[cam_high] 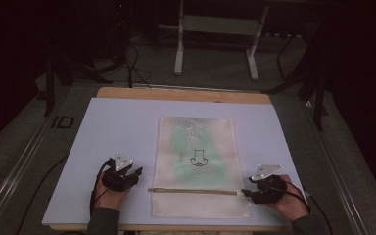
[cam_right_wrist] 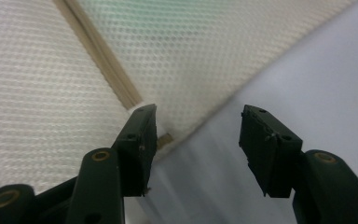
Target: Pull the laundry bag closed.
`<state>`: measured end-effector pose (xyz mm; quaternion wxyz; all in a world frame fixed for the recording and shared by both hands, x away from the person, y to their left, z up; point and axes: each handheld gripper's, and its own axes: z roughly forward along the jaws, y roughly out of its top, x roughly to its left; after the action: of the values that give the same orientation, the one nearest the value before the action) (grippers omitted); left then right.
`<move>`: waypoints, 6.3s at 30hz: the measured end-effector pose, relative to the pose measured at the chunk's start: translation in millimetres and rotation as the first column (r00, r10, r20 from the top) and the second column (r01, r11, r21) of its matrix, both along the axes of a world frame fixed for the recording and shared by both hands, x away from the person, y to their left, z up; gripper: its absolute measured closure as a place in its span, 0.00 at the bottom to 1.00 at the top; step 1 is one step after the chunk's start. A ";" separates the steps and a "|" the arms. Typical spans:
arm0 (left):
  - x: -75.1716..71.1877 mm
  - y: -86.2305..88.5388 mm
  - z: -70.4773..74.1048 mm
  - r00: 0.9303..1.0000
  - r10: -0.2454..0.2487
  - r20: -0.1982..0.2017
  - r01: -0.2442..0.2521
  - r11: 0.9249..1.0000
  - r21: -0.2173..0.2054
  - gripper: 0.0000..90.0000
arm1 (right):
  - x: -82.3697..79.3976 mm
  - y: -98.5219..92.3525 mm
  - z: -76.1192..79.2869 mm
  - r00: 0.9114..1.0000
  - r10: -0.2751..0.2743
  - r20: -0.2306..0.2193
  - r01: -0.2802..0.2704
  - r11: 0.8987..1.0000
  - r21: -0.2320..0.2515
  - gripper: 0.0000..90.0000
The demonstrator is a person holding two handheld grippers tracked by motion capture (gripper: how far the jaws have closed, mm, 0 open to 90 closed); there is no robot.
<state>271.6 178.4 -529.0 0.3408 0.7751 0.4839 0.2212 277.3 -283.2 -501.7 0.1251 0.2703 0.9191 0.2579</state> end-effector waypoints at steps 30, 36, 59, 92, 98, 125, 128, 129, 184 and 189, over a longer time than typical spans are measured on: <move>-4.0 1.3 0.9 1.000 -0.015 0.010 0.015 1.000 0.008 0.61 | 5.6 53.3 9.1 0.984 0.176 -0.025 -0.177 0.984 -0.021 0.50; -5.7 2.1 0.7 1.000 -0.013 0.009 0.013 1.000 0.011 0.61 | 6.8 63.1 7.8 0.978 0.205 -0.029 -0.206 0.978 -0.023 0.49; -7.3 2.5 1.2 1.000 -0.023 0.008 0.023 1.000 0.004 0.60 | 7.4 104.1 10.8 0.953 0.302 -0.021 -0.302 0.953 -0.009 0.48; -7.5 0.9 0.9 0.999 -0.040 0.001 0.040 0.999 -0.013 0.59 | 11.1 157.2 12.0 0.915 0.403 -0.015 -0.403 0.915 0.001 0.48; -7.4 1.1 0.9 0.999 -0.041 -0.001 0.041 0.999 -0.018 0.59 | 11.0 166.4 10.7 0.907 0.420 -0.018 -0.420 0.907 0.007 0.49; -7.4 1.2 1.0 0.999 -0.046 -0.004 0.046 0.999 -0.017 0.59 | 14.4 207.6 5.7 0.878 0.478 -0.030 -0.476 0.878 0.045 0.64; -7.0 1.2 0.7 0.999 -0.049 -0.007 0.049 0.999 -0.015 0.59 | 14.6 211.7 5.1 0.876 0.482 -0.027 -0.480 0.876 0.049 0.63; -6.9 1.2 0.7 0.999 -0.051 -0.008 0.050 0.999 -0.015 0.59 | 14.9 212.9 5.1 0.876 0.482 -0.029 -0.480 0.876 0.049 0.63; -6.7 5.2 1.5 0.999 -0.033 -0.007 0.033 0.999 -0.027 0.59 | 17.4 286.5 -16.0 0.856 0.514 -0.053 -0.509 0.856 0.091 0.81; -6.7 6.2 1.7 1.000 -0.029 -0.005 0.029 0.999 -0.030 0.59 | 18.6 289.9 -19.6 0.862 0.504 -0.055 -0.498 0.862 0.088 0.85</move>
<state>264.9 184.6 -527.4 0.3542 0.7775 0.4767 0.2069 295.8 6.7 -521.3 0.0090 0.0361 0.9521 0.3035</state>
